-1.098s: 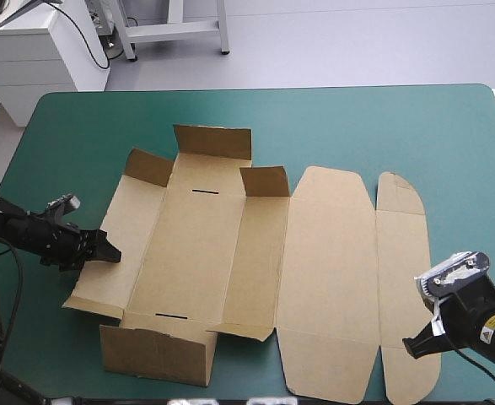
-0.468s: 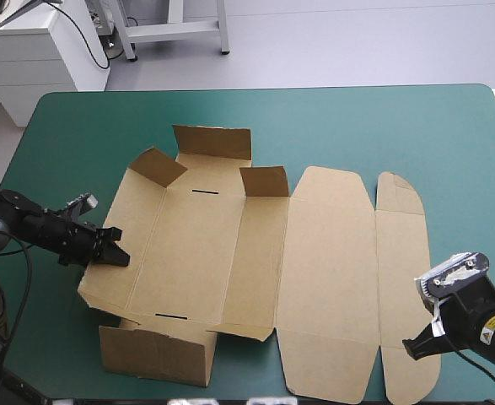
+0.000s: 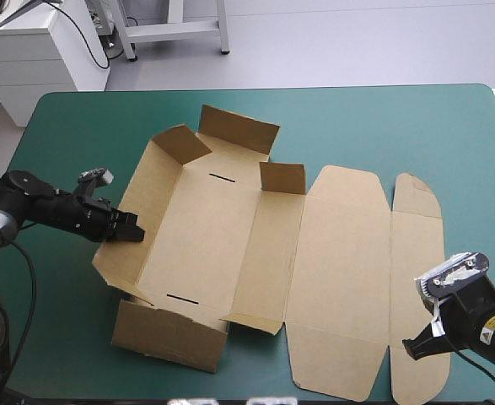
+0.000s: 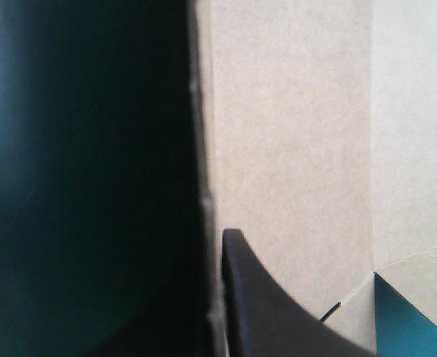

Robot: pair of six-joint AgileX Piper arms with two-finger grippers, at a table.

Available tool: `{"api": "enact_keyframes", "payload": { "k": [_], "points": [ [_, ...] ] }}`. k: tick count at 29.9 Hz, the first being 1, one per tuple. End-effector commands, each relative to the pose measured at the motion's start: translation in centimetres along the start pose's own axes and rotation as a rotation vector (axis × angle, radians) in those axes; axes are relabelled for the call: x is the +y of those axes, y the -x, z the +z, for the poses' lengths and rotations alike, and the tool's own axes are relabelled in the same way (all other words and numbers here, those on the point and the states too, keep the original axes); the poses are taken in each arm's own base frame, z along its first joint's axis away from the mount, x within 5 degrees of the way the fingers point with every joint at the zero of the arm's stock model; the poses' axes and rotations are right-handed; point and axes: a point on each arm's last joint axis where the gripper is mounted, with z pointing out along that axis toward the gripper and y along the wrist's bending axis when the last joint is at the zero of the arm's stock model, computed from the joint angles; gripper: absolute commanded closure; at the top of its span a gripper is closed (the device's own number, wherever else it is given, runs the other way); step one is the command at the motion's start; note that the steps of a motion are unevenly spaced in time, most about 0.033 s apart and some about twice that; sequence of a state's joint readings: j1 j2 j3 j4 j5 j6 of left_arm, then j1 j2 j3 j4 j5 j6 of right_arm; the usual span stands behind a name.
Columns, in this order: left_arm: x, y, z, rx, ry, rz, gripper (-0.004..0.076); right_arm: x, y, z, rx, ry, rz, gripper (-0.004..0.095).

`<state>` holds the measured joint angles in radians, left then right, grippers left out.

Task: Fold the box

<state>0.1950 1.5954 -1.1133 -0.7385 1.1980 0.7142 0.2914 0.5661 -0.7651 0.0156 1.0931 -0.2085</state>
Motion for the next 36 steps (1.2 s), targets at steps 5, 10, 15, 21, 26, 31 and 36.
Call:
{"api": "enact_keyframes", "payload": {
  "k": [5,10,15,21,26,31,36],
  "points": [
    [-8.6,3.0,-5.0,-0.087,0.020,0.330,0.0731,-0.2,0.9,-0.5,-0.064,-0.020,0.000,0.0929],
    [-12.8,4.7,-6.6,-0.114,0.133,0.557,0.0731,-0.2,0.9,-0.5,-0.064,-0.019,0.005,0.0929],
    [-16.9,5.6,-7.5,-0.151,0.271,0.773,0.0731,-0.3,1.0,-0.5,-0.072,-0.021,0.016,0.0929],
    [-20.5,6.0,-5.9,-0.215,0.357,1.014,0.0731,-0.3,1.0,-0.5,-0.075,-0.021,0.023,0.0929],
    [-23.5,6.0,-2.6,-0.206,0.385,1.266,0.0731,-0.3,1.0,-0.5,-0.075,-0.021,0.023,0.0929],
    [-26.3,5.7,-0.4,-0.233,0.523,1.469,0.0731,-0.3,1.0,-0.5,-0.077,-0.020,0.045,0.0929],
    [-28.3,5.2,0.4,-0.293,0.636,1.577,0.0731,-0.3,1.0,-0.5,-0.079,-0.020,0.054,0.0929]
  ]
}}
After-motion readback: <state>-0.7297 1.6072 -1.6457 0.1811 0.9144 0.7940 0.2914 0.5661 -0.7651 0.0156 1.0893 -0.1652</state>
